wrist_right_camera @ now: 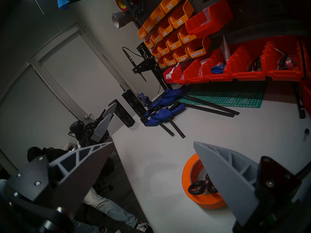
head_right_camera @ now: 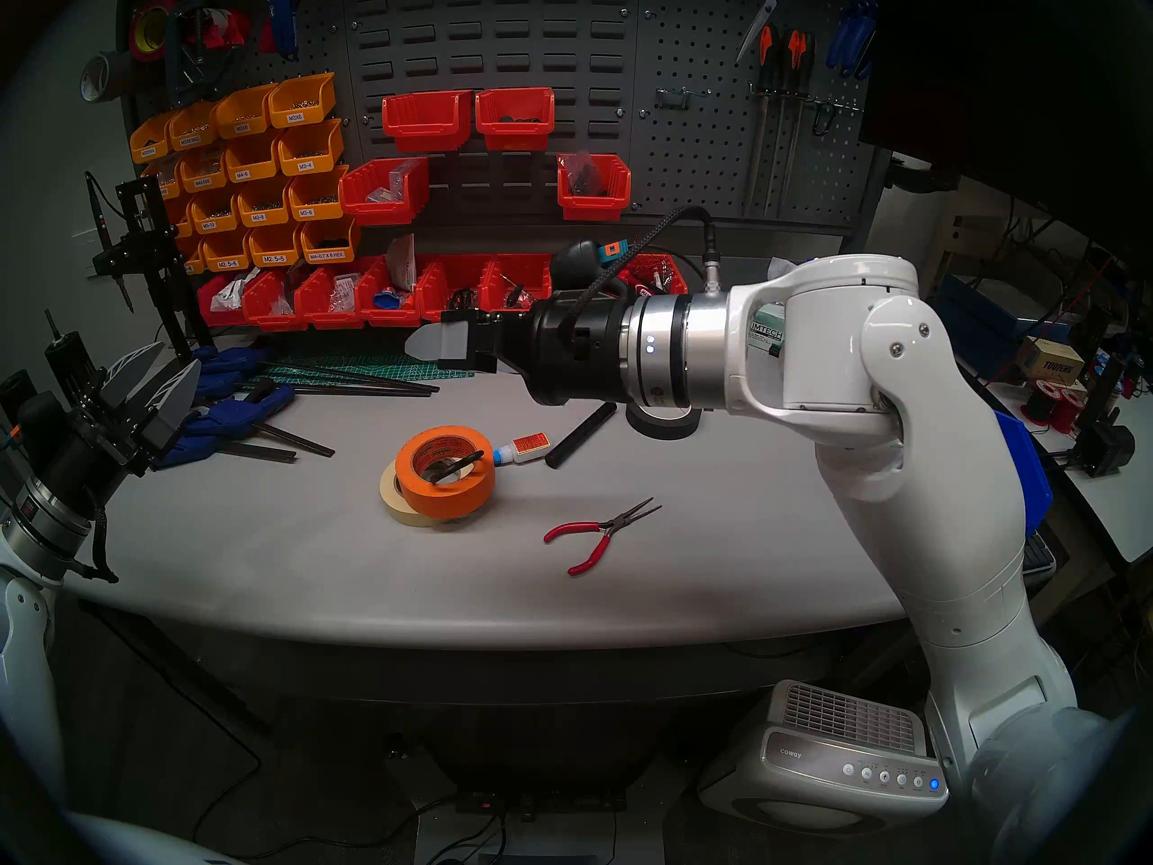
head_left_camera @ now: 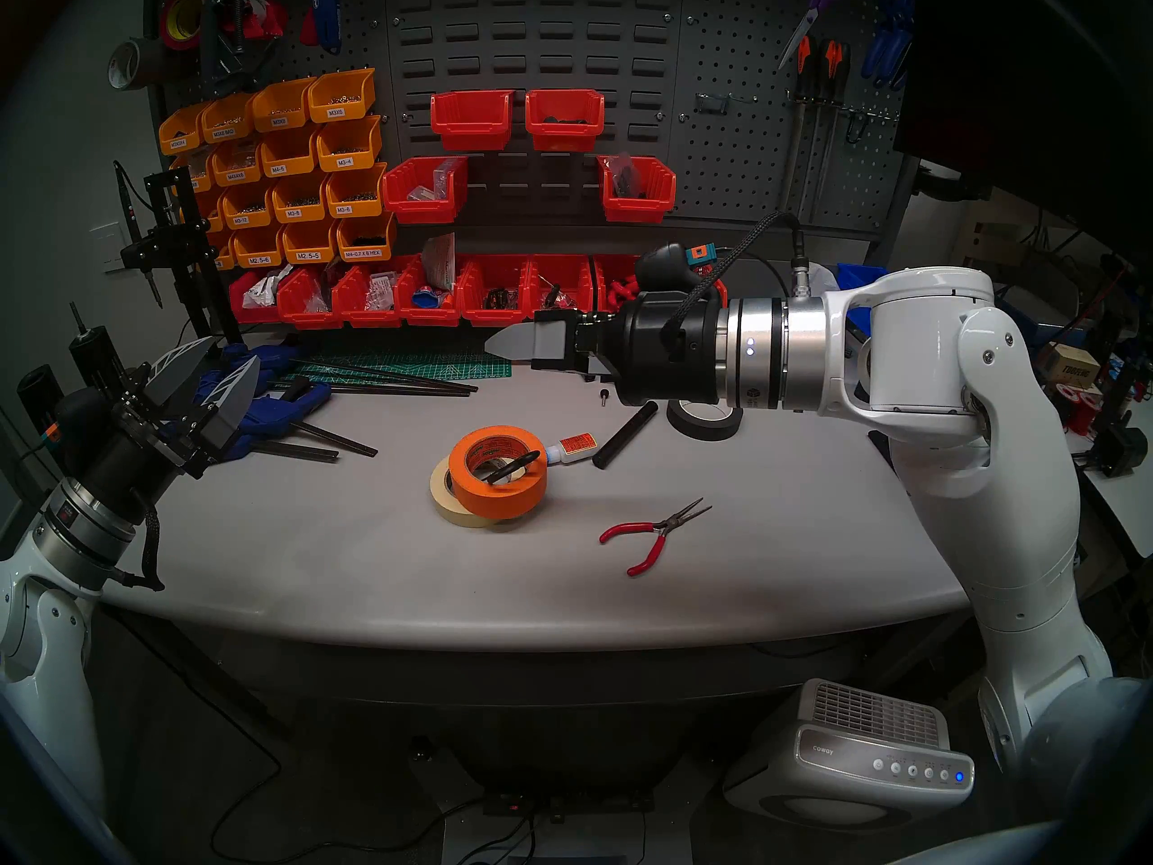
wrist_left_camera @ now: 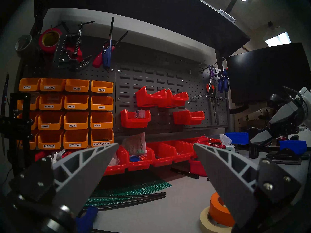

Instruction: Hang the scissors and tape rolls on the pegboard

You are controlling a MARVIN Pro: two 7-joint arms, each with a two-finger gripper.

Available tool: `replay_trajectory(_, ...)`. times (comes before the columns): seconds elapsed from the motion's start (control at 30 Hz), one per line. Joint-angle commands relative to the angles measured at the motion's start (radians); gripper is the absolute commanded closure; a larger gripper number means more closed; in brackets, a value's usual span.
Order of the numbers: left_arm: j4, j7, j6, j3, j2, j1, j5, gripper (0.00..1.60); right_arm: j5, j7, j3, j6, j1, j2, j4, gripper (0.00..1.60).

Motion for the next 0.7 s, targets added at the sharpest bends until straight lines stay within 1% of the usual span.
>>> replay_trajectory(0.0, -0.023, -0.007, -0.009, -0.008, 0.007, -0.011, -0.005, 0.00, 0.000, 0.005, 0.016, -0.003, 0.021, -0.003, -0.014, 0.00)
replay_trajectory(0.17, -0.023, -0.009, -0.008, -0.008, 0.006, -0.012, -0.005, 0.00, 0.000, 0.005, 0.017, -0.003, 0.021, -0.003, -0.014, 0.00)
replay_trajectory(0.2, -0.030, -0.025, 0.005, -0.013, 0.008, 0.001, -0.019, 0.00, 0.000, 0.005, 0.017, -0.003, 0.021, -0.003, -0.014, 0.00)
replay_trajectory(0.23, -0.037, -0.052, 0.005, -0.020, 0.016, 0.019, -0.015, 0.00, 0.000, 0.005, 0.017, -0.003, 0.021, -0.003, -0.014, 0.00)
replay_trajectory(0.27, -0.052, -0.085, 0.001, -0.025, 0.011, 0.039, -0.022, 0.00, 0.000, 0.005, 0.016, -0.003, 0.021, -0.003, -0.014, 0.00)
replay_trajectory(0.3, -0.067, -0.100, -0.004, -0.027, -0.001, 0.053, -0.024, 0.00, 0.000, 0.005, 0.016, -0.003, 0.021, -0.003, -0.014, 0.00)
replay_trajectory(0.33, -0.084, -0.125, -0.016, -0.028, 0.001, 0.079, -0.016, 0.00, 0.000, 0.004, 0.016, -0.003, 0.020, -0.003, -0.013, 0.00)
replay_trajectory(0.4, -0.109, -0.170, -0.038, -0.028, -0.023, 0.105, 0.006, 0.00, -0.001, 0.004, 0.016, -0.003, 0.020, -0.003, -0.013, 0.00)
replay_trajectory(0.47, -0.128, -0.192, -0.057, -0.019, -0.040, 0.132, 0.026, 0.00, -0.001, 0.005, 0.016, -0.003, 0.020, -0.003, -0.013, 0.00)
replay_trajectory(0.57, -0.139, -0.230, -0.096, 0.000, -0.066, 0.156, 0.068, 0.00, -0.001, 0.005, 0.016, -0.003, 0.020, -0.003, -0.013, 0.00)
replay_trajectory(0.67, -0.140, -0.245, -0.135, 0.027, -0.088, 0.160, 0.108, 0.00, -0.001, 0.005, 0.017, -0.003, 0.021, -0.003, -0.014, 0.00)
